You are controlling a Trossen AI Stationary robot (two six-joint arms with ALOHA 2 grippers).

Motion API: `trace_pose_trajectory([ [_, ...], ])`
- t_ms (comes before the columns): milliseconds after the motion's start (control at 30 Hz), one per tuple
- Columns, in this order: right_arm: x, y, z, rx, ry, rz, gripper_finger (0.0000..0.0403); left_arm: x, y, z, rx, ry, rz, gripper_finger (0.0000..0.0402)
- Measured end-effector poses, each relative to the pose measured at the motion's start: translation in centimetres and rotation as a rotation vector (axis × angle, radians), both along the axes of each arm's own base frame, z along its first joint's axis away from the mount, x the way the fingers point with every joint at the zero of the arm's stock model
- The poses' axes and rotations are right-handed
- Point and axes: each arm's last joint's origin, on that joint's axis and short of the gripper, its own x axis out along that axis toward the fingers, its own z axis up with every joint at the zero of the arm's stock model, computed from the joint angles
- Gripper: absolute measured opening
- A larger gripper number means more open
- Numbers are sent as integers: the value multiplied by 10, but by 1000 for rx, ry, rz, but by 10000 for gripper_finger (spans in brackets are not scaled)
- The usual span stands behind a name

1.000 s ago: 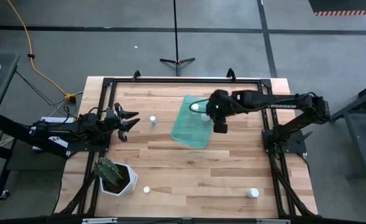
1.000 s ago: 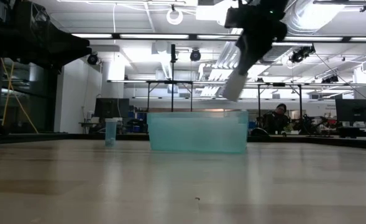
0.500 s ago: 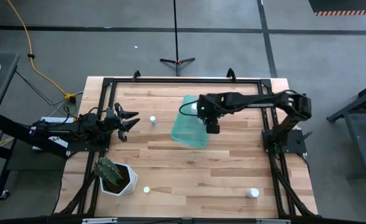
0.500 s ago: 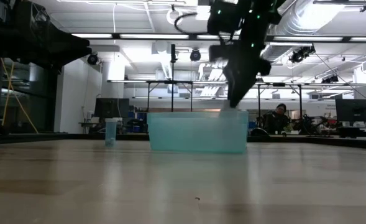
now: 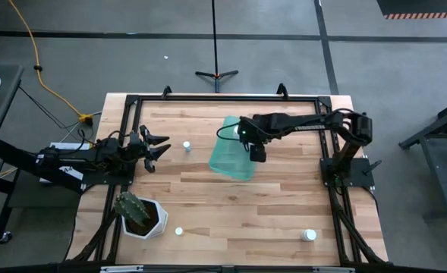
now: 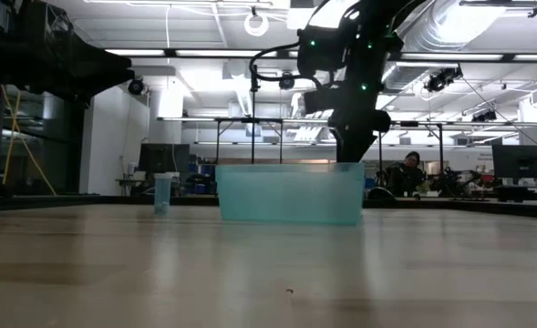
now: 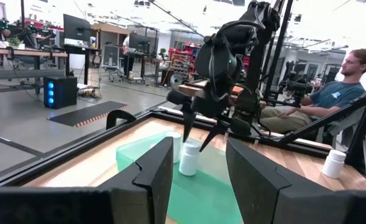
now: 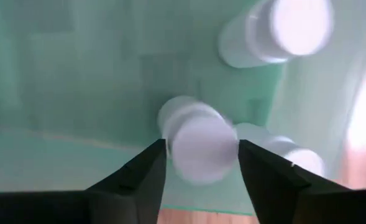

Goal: Pick and place pill bottles into a basket
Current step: Put the top white pill bottle into the blue bin, then put the white pill bottle into the blue bin

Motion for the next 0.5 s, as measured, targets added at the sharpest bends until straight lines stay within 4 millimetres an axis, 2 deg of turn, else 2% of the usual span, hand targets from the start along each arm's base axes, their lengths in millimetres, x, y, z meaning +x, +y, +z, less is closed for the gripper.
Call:
trace_pose_trajectory([
  [233,5,0,10,19,-35,-18,246,0,0,0,0,0,0,184],
  [367,7,0,31,32,-18,-48,255,0,0,0,0,1,0,184],
  [500,12,9,54,129,-111,-48,253,0,0,0,0,1,0,184],
])
